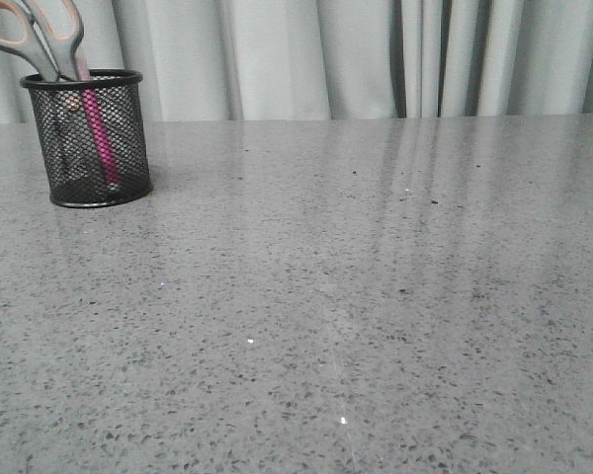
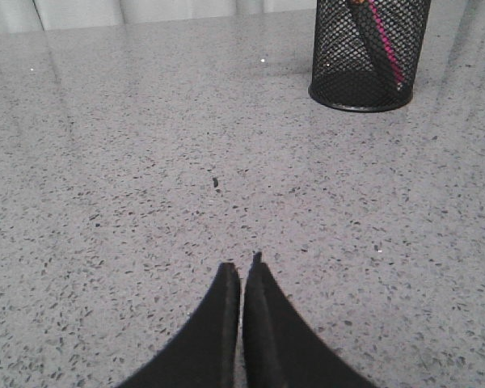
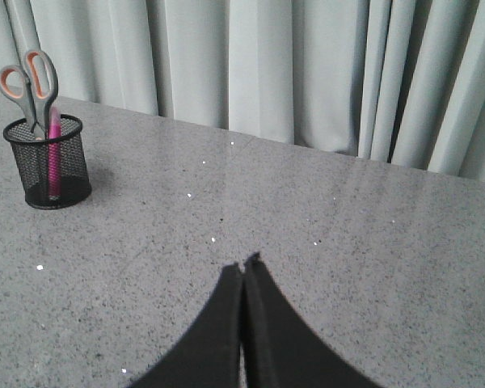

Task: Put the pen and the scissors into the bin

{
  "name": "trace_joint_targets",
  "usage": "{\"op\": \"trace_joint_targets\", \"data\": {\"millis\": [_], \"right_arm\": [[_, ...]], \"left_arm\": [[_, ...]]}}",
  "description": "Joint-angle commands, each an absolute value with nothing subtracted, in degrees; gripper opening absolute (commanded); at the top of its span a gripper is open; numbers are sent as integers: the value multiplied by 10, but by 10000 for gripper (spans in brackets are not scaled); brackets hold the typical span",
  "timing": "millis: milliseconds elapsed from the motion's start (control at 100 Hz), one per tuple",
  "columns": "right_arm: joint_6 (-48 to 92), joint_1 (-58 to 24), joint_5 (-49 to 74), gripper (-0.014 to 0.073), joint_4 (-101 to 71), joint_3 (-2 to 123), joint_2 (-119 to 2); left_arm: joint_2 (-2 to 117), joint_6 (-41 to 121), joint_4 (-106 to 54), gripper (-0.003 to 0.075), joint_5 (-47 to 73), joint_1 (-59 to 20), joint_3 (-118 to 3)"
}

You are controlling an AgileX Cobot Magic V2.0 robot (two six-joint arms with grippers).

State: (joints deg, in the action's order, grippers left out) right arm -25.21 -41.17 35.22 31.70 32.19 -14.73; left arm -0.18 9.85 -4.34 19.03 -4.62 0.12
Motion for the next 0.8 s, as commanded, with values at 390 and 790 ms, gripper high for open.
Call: {"op": "trace_joint_targets", "data": {"millis": [390, 790], "right_arm": [[0, -91, 21, -76, 57, 74, -74], [10, -17, 147, -76, 56, -14, 17]], "left_arm": [[-21, 97, -50, -19, 162, -45, 26], [-21, 97, -52, -19, 159, -45, 26]]}}
